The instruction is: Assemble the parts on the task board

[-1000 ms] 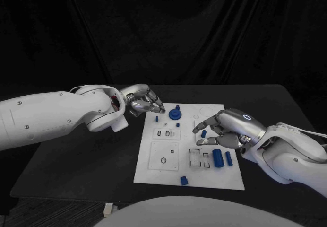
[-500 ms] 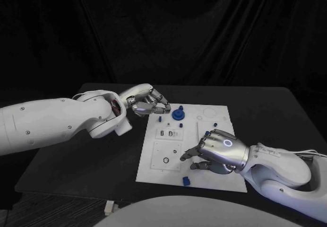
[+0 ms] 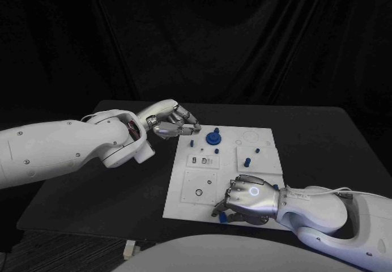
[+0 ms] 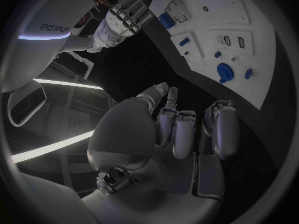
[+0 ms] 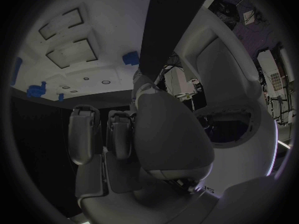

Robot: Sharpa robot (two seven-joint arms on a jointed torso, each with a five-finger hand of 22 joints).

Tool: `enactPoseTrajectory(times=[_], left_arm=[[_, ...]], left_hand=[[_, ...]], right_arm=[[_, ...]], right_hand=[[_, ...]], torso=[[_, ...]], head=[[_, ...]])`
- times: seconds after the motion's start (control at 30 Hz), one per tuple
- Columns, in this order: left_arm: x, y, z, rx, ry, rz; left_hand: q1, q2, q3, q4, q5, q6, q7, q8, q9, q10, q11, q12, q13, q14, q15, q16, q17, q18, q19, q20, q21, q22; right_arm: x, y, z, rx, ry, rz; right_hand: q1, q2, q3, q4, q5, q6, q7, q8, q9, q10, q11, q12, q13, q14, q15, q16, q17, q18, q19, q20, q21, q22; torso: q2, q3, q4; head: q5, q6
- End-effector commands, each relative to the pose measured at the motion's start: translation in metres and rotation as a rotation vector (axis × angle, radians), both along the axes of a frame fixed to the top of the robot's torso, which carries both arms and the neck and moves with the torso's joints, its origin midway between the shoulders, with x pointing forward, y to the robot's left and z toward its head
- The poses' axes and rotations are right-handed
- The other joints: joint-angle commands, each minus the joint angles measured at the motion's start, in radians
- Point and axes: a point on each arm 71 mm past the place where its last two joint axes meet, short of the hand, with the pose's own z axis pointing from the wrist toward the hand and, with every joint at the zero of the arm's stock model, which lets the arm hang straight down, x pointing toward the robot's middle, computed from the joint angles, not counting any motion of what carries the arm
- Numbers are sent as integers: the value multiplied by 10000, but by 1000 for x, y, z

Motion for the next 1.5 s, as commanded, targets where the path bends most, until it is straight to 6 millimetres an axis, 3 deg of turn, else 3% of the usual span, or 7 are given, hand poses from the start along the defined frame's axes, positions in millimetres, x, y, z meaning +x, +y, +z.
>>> enactPoseTrajectory(times=[0.03, 0.4, 0.87, 0.93, 1.07, 1.23, 1.5], left_arm=[[0, -1, 1, -214, -152, -11], [0, -2, -1, -206, -12, -20], [0, -2, -1, -318, 177, 103], [0, -2, -2, -308, 200, 102], [2, -2, -3, -279, 225, 114], [2, -3, -4, -250, 304, 64], [1, -5, -6, -245, 373, -4]], left_hand=[[65, -1, 11, 54, 63, 27, -11, 4, -14, 74, 58, -25, 1416, 902, 54, 32, 2379, 101, -12, 27, -13, 1998], [99, 21, 21, 71, 69, 36, -11, 12, -28, 97, 58, 19, 1442, 890, 54, 6, 2360, 103, -17, 28, -20, 1995], [127, 40, 28, 88, 79, 44, -11, 20, -40, 118, 58, 59, 1465, 891, 54, 8, 2360, 102, -14, 28, -11, 1998], [138, 47, 30, 95, 84, 49, -12, 24, -44, 114, 58, 51, 1460, 888, 53, 2, 2355, 102, -14, 28, -10, 1998], [138, 47, 30, 95, 84, 49, -12, 24, -44, 114, 58, 51, 1460, 888, 53, 2, 2355, 102, -14, 28, -10, 1998], [143, 55, 30, 110, 93, 52, -10, 28, -51, 109, 60, 41, 1452, 885, 54, -3, 2351, 104, -19, 29, -19, 1995], [150, 58, 30, 116, 98, 53, -11, 29, -54, 106, 61, 37, 1449, 881, 54, -13, 2344, 105, -23, 29, -27, 1993]], right_arm=[[-4, 0, -8, -912, -266, 458], [-4, 2, -14, -1492, -343, 314], [4, 3, -15, -1243, -687, -265], [6, 2, -16, -1223, -718, -331], [7, 2, -16, -1195, -762, -430], [9, 1, -16, -1169, -794, -489], [10, 2, -19, -1177, -795, -478]], right_hand=[[15, -147, 67, 1, -41, -19, -85, -2, -21, 991, 55, 37, 2629, 1044, 106, 30, 2634, -147, 525, -33, 57, 2305], [-55, -248, 69, 47, -42, -97, -106, -26, -57, 991, 94, 37, 2629, 1044, 138, 30, 2634, -144, 512, -10, 44, 2301], [-256, -156, 191, 83, 1, 52, 123, 75, -43, 991, 123, 37, 2629, 1044, 174, 30, 2634, -156, 539, 32, 106, 2318], [-295, -100, 262, 71, 105, 76, 172, 89, -39, 991, 123, 37, 2629, 1044, 178, 30, 2634, -155, 542, 45, 109, 2318], [-420, -56, 460, 18, 998, 102, 233, 97, -43, 991, 119, 37, 2629, 1044, 182, 30, 2634, -154, 550, 71, 124, 2320], [-452, -30, 571, -42, 1403, 272, 283, 183, 0, 991, 110, 37, 2629, 1044, 179, 30, 2634, -152, 545, 71, 119, 2317], [-569, -129, 566, -62, 1071, 393, 311, 247, 75, 991, 113, 37, 2629, 1044, 180, 30, 2634, -151, 543, 72, 120, 2316]], torso=[[-6, -5, 1], [-10, -10, 1], [-16, -12, 6], [-11, -13, 6], [-14, -15, 3], [-17, -15, 5], [-19, -17, -1]], head=[[29, -2], [30, -2], [53, -2], [54, -2], [68, -2], [76, -2], [154, -2]])
